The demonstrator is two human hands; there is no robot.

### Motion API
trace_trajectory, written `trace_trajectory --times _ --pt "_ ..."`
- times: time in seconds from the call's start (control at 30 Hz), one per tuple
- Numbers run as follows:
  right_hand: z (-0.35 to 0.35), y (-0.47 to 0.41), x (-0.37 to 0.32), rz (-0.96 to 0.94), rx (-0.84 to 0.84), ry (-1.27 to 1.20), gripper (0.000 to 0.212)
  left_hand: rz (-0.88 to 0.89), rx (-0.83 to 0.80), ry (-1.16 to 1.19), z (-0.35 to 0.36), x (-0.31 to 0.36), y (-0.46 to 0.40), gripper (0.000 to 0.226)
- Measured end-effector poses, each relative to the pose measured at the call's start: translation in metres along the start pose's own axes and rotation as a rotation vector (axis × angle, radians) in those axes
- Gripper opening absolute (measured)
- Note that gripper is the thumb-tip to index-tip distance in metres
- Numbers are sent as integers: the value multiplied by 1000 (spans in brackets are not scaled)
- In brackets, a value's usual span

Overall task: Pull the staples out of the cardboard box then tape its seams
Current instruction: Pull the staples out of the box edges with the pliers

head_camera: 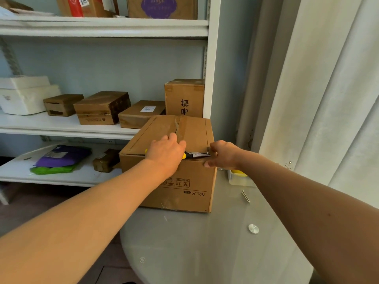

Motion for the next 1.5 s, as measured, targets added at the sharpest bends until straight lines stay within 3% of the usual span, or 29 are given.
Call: trace_trajectory --times 0.2,0.57,0.93,1.5 --pt "-1 -1 -1 -7 -4 -3 47 -51 -18 25 0 0 2 42" --pt "-4 -5 1 -83 -58 68 50 149 59 -12 -5 -4 -5 39" --pt "-7 -5 -3 -126 -74 28 59 69 11 167 7 -13 -4 41" --pt "-6 -4 -4 -106 -81 38 62 69 -2 66 0 -8 2 46"
Point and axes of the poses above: each hand's wrist, its own y-axis away from the middle knuckle, its own z-axis out of the palm, x = y × z, the point moved 6 cm from there along -y, towards the middle knuckle, and after that the axes turned 10 degrees about x, right-handed, at the moved point
